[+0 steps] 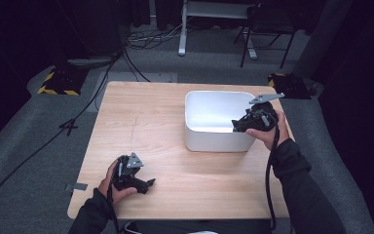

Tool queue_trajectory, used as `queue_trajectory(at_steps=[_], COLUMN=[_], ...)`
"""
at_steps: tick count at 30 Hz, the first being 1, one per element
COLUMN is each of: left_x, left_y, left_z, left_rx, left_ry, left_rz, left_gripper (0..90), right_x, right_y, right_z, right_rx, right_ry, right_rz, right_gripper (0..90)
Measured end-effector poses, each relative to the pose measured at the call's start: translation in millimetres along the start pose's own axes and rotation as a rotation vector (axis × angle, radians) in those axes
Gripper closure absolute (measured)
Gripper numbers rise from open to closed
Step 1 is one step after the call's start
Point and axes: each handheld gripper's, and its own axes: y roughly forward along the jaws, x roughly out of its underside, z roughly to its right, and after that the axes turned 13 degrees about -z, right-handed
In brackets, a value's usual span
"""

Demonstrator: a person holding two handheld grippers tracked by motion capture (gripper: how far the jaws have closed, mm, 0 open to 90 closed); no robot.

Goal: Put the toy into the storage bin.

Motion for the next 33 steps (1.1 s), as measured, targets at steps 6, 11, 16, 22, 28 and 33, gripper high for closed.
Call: queue_trajectory(at_steps=[6,11,16,22,28,33], left_x=[0.1,0.1,0.1,0.1,0.0,0.0], left_y=[0.1,0.1,0.1,0.0,0.0,0.0], left_z=[0.2,0.2,0.2,0.0,0.0,0.0], left_rx=[0.003,0.003,0.003,0.0,0.0,0.0], left_ry=[-0.003,-0.002,-0.002,0.0,0.0,0.0], left_rz=[0.001,0.001,0.001,0.0,0.0,0.0], left_gripper=[0.2,0.2,0.2,0.2,0.2,0.2], right_x=[2.5,1.4,-0.3,-2.1,-1.4,0.6], right_y=[1.1,0.8,2.2,6.6,10.6,18.4], right_z=[-2.5,-1.2,7.0,25.5,38.3,47.9], right_rx=[-0.004,0.0,0.005,0.016,-0.008,-0.055], right_ry=[0.023,0.029,-0.04,-0.13,-0.171,-0.201], right_rz=[-0.003,-0.015,-0.023,-0.052,-0.032,-0.029], right_gripper=[24.6,24.6,24.5,24.6,24.6,24.5])
